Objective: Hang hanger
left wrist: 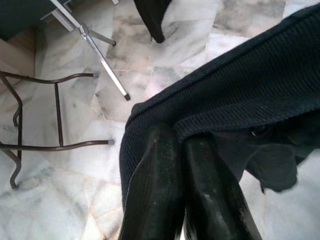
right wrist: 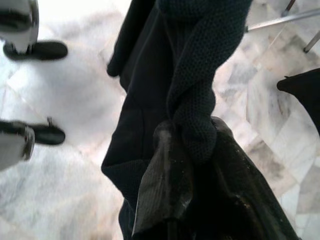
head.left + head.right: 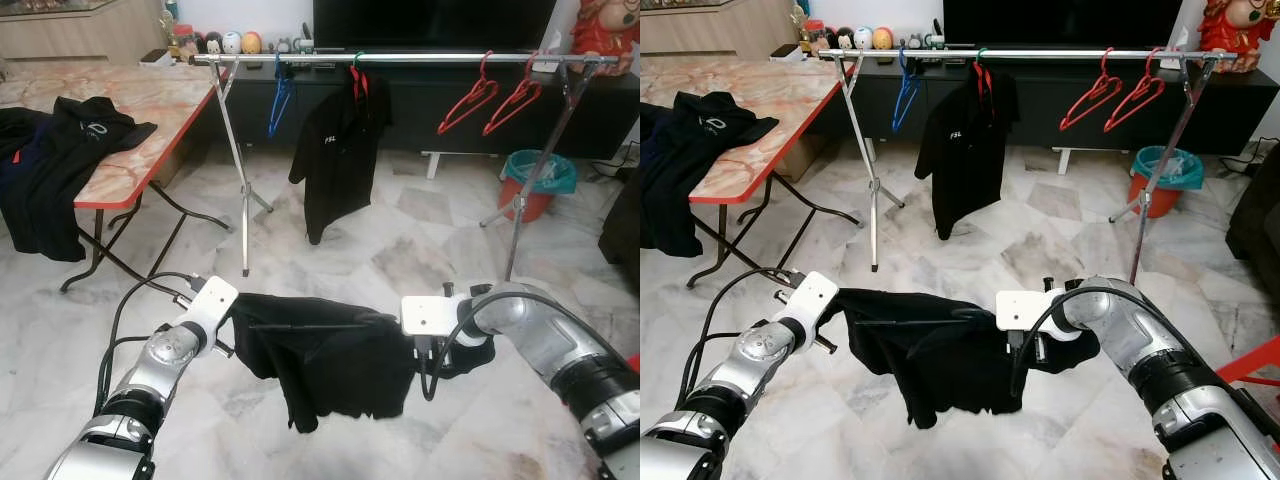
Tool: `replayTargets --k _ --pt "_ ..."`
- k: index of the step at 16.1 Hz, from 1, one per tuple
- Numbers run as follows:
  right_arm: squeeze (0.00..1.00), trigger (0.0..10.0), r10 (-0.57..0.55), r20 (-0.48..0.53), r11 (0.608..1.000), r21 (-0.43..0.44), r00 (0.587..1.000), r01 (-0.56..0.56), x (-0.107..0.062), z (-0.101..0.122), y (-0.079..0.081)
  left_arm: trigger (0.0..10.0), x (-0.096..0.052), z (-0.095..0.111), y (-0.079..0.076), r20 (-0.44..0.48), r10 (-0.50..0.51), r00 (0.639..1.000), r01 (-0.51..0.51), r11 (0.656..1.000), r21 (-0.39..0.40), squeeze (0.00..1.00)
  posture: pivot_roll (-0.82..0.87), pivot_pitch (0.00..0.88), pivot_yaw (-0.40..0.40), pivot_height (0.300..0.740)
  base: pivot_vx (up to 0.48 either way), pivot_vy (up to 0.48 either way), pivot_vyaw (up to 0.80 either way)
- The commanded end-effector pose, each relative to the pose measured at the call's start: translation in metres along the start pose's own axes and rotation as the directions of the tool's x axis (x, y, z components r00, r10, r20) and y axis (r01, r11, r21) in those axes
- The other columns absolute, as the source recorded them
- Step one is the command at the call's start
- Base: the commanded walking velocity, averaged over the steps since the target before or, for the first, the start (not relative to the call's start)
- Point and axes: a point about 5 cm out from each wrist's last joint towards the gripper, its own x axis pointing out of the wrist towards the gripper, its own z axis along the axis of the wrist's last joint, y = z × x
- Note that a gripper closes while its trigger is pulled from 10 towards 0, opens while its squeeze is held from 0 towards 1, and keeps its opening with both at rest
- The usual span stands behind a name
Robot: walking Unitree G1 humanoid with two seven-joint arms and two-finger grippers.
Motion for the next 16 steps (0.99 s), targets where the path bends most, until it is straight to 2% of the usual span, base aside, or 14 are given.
replayTargets --k 1,6,10,14,16 --pt "0.0 0.0 -0.047 0.051 0.999 0.02 0.998 0.046 -0.006 0.006 -0.009 10.0 -0.002 -0.003 0.004 -0.02 0.007 1.0 -0.006 1.0 0.02 0.0 -0.05 0.0 0.052 0.719 0.0 0.0 0.0" --pt "0.0 0.0 -0.057 0.028 0.998 0.014 0.998 0.057 -0.006 0.003 -0.011 10.0 -0.002 -0.002 0.003 -0.019 -0.005 1.0 0.005 1.0 0.025 0.0 -0.05 0.0 0.051 0.719 0.0 0.0 0.0" --pt "0.0 0.0 -0.023 0.008 1.0 -0.001 1.0 0.023 -0.006 0.0 -0.008 10.0 -0.002 -0.002 0.004 -0.021 -0.004 1.0 0.005 1.0 0.027 0.0 -0.05 0.0 0.05 0.719 0.0 0.0 0.0" --pt "0.0 0.0 -0.048 -0.081 0.998 -0.046 0.996 0.045 -0.006 -0.011 -0.008 10.0 -0.003 -0.003 0.007 -0.026 0.002 1.0 -0.001 1.0 0.026 0.0 -0.05 0.0 0.05 0.719 0.0 0.0 0.0" --pt "0.0 0.0 -0.066 -0.084 0.997 -0.049 0.994 0.062 -0.007 -0.011 -0.009 10.0 -0.003 -0.003 0.007 -0.028 0.0 1.0 0.001 1.0 0.025 0.0 -0.05 0.0 0.05 0.719 0.0 0.0 0.0"
